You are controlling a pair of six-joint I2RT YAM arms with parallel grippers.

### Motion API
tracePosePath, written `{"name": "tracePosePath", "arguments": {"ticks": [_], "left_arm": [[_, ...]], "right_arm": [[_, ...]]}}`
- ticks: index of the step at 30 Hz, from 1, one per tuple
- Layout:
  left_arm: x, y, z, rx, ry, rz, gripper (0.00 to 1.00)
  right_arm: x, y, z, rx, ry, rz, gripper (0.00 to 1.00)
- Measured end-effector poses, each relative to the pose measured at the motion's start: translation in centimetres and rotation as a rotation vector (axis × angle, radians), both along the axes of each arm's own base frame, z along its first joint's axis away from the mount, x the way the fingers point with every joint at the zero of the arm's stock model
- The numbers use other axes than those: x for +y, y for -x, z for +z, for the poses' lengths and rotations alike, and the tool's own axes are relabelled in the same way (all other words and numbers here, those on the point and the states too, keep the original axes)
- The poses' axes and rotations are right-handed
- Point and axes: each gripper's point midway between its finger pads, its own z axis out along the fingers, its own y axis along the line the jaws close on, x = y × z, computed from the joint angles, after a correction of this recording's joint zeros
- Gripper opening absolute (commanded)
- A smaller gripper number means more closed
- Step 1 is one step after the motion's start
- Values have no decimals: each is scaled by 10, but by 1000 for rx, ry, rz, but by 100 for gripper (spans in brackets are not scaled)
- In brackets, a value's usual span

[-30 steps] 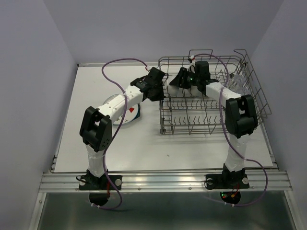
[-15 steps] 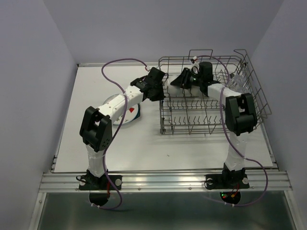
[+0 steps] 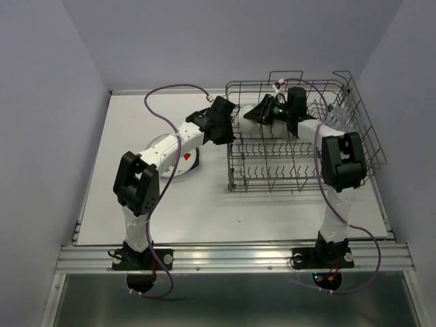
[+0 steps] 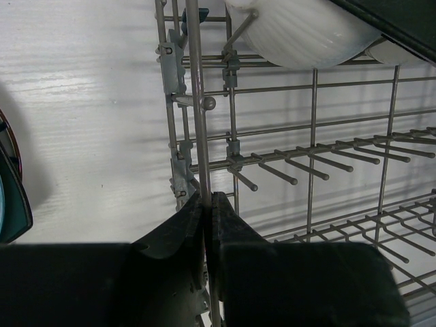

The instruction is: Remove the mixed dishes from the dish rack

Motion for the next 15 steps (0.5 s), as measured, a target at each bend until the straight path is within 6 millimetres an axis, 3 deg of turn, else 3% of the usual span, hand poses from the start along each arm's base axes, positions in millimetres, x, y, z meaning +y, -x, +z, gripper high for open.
{"name": "tracePosePath", "arguments": {"ticks": [15], "left_arm": [[-3,1,1,1,7,5,3]], "right_arm": [[-8,0,11,64,-71,16,1]]}}
